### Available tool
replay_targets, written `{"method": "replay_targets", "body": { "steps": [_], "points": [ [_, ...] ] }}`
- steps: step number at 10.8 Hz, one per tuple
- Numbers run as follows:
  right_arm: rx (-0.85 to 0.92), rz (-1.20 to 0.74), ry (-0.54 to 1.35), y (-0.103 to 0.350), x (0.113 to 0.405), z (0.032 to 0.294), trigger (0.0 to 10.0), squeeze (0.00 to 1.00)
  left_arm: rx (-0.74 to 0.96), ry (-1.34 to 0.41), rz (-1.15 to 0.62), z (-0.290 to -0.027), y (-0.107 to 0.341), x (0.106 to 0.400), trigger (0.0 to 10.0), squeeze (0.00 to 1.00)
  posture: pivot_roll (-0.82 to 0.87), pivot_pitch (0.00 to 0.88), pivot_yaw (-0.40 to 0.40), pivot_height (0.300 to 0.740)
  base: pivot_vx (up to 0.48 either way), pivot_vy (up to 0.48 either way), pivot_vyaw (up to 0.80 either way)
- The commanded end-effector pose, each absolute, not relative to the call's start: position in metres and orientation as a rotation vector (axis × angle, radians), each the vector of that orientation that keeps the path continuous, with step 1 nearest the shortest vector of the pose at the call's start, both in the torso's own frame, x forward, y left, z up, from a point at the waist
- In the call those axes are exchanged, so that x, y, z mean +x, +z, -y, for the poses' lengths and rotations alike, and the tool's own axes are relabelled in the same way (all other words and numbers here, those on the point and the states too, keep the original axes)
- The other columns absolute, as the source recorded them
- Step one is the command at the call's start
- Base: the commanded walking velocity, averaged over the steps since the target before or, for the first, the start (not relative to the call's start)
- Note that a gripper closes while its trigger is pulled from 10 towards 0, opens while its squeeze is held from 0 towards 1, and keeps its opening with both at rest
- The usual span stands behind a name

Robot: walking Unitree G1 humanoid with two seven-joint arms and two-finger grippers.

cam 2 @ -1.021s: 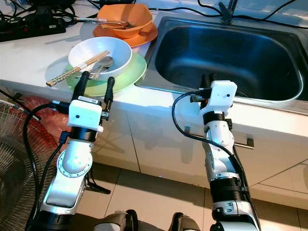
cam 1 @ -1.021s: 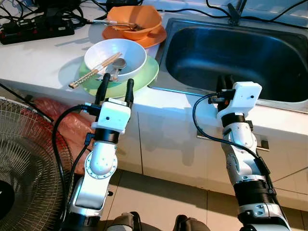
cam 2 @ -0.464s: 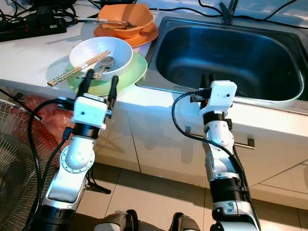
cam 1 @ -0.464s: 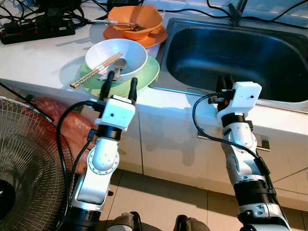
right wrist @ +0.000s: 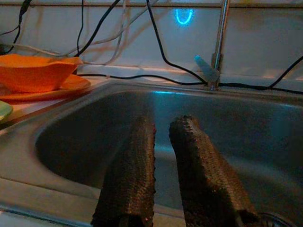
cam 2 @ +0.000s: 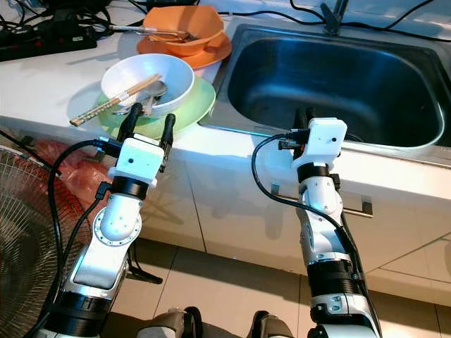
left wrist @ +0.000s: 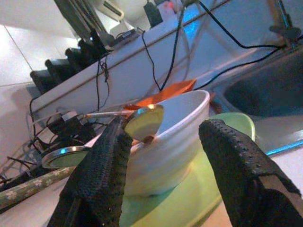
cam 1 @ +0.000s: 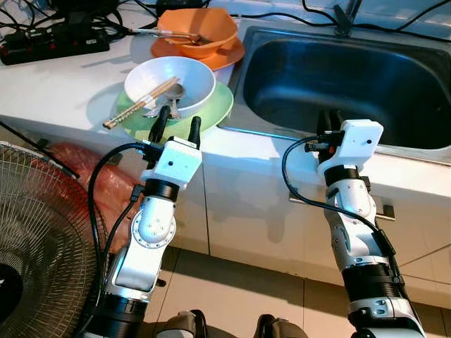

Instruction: Kitchen organization

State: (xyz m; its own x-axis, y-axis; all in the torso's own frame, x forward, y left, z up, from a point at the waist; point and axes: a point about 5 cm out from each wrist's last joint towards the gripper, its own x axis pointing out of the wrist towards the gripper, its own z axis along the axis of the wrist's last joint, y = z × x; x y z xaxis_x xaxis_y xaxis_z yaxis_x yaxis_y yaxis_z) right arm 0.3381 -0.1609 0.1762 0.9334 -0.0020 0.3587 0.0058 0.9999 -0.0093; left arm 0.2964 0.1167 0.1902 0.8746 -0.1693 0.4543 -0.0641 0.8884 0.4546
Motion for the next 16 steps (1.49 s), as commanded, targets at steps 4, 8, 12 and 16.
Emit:
{"method": "replay_targets", "body": {
  "steps": [4, 8, 12, 16],
  "points": [
    [0.006, 0.378, -0.012, 0.1777, 0.3369, 0.1623, 10.0, 0.00, 0.487, -0.037, 0.561, -0.1169, 0.1983, 0.2971, 10.0, 0.00, 0.04, 0.165, 0.007, 0.740, 0.000, 0.000, 0.00],
    [0.004, 0.374, -0.011, 0.1775, 0.3373, 0.1625, 10.0, 0.00, 0.509, -0.037, 0.573, -0.1137, 0.2001, 0.2997, 10.0, 0.00, 0.04, 0.167, 0.004, 0.740, 0.000, 0.000, 0.00],
    [0.003, 0.374, -0.010, 0.1774, 0.3374, 0.1623, 10.0, 0.00, 0.527, -0.019, 0.559, -0.1155, 0.1988, 0.3029, 0.0, 0.00, 0.04, 0.167, 0.004, 0.740, 0.000, 0.000, 0.00],
    [0.006, 0.374, -0.007, 0.1768, 0.3376, 0.1615, 10.0, 0.00, 0.530, -0.020, 0.570, -0.1152, 0.2003, 0.3033, 0.0, 0.00, 0.04, 0.159, 0.007, 0.740, 0.000, 0.000, 0.00]
  ]
}}
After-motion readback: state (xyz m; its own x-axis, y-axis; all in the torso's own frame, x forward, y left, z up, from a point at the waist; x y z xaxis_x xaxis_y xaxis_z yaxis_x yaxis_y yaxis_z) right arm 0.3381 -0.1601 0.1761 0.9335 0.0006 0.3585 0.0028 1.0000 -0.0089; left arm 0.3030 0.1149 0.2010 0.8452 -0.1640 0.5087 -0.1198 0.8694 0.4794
